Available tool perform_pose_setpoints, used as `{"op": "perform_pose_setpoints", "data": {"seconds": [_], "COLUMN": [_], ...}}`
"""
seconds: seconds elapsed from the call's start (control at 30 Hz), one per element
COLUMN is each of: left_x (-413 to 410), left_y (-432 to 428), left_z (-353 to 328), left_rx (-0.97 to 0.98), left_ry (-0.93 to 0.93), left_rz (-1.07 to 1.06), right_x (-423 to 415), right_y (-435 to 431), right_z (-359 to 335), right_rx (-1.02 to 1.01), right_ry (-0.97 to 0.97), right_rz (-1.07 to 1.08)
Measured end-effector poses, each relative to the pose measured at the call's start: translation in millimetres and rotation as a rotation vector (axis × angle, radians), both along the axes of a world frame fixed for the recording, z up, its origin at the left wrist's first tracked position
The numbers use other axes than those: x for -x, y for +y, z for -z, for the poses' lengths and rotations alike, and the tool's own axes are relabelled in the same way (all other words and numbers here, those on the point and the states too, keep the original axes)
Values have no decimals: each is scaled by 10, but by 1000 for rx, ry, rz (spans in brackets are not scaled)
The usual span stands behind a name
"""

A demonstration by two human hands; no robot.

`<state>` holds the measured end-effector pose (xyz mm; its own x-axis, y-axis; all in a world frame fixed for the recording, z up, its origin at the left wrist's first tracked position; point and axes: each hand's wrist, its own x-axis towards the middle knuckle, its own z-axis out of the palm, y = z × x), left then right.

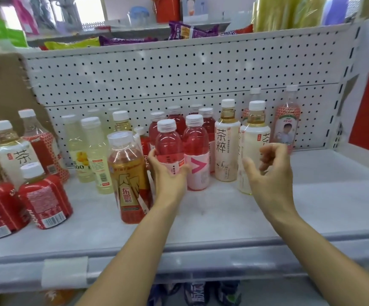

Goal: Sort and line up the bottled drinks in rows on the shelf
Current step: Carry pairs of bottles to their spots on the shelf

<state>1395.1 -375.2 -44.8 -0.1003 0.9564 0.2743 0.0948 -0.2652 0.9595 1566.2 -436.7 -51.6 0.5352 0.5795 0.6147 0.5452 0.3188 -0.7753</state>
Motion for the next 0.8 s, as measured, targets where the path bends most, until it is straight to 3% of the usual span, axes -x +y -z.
{"op": "perform_pose_setpoints", "data": {"seconds": [0.1,0.2,0.27,0.37,0.57,0.8], "left_x": [-17,-145,-323,-619,-1055,-1062], "left_y": [-82,-290,-362,-147,490,411], "left_z": [-6,-105,-304,-715,-1067,-970], "left_rx": [-27,-424,-564,-462,-33,-249], "left_ry": [143,401,429,391,447,609], "left_rz": [-77,-177,-37,147,303,256], "right_x": [-93,-183,-216,-284,-404,-560], "right_y": [44,176,268,337,279,93], "right_z": [-4,-27,-66,-136,-213,-166], "right_rx": [-22,90,154,188,213,183], "right_ry": [29,40,87,137,100,130], "right_rz": [39,-47,-146,-200,-222,-234]}}
